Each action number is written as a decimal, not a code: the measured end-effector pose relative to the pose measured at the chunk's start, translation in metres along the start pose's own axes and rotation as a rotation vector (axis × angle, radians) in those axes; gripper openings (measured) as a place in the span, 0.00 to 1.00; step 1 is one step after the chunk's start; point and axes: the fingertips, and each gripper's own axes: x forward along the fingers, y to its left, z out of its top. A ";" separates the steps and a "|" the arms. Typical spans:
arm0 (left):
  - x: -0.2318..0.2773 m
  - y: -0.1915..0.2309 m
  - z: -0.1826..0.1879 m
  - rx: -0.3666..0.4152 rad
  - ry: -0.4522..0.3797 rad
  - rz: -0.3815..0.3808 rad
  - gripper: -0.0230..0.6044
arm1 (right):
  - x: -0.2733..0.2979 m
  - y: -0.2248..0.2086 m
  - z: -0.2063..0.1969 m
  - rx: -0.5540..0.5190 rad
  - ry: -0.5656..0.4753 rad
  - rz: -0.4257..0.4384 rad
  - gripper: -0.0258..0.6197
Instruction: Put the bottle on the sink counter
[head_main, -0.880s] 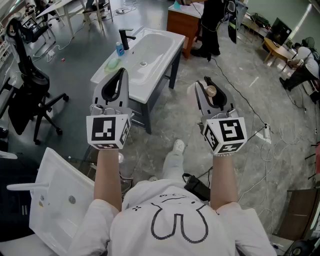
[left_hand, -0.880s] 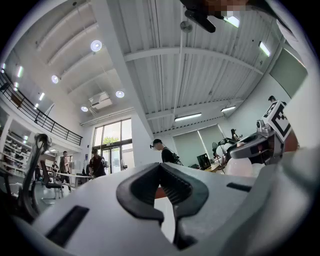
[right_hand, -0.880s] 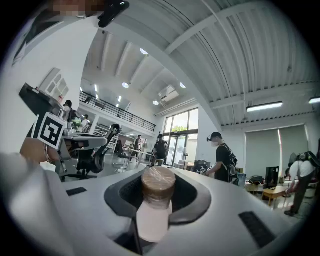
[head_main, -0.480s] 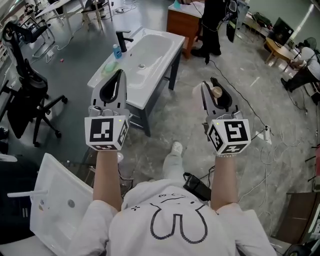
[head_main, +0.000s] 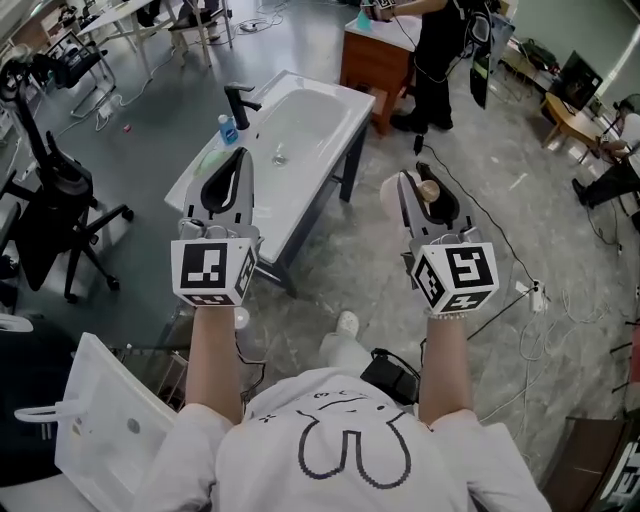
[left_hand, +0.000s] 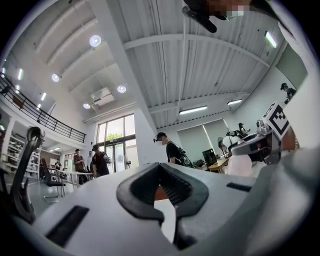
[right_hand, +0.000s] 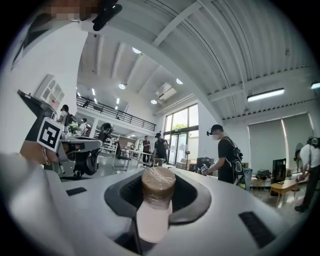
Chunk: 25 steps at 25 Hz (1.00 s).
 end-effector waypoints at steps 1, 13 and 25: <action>0.011 0.000 -0.001 0.002 0.003 0.009 0.05 | 0.009 -0.009 -0.001 0.001 -0.001 0.010 0.23; 0.114 -0.004 -0.011 0.009 0.015 0.129 0.05 | 0.099 -0.092 -0.008 -0.013 -0.011 0.143 0.23; 0.151 -0.010 -0.021 0.025 0.036 0.162 0.05 | 0.133 -0.113 -0.020 -0.001 -0.018 0.213 0.23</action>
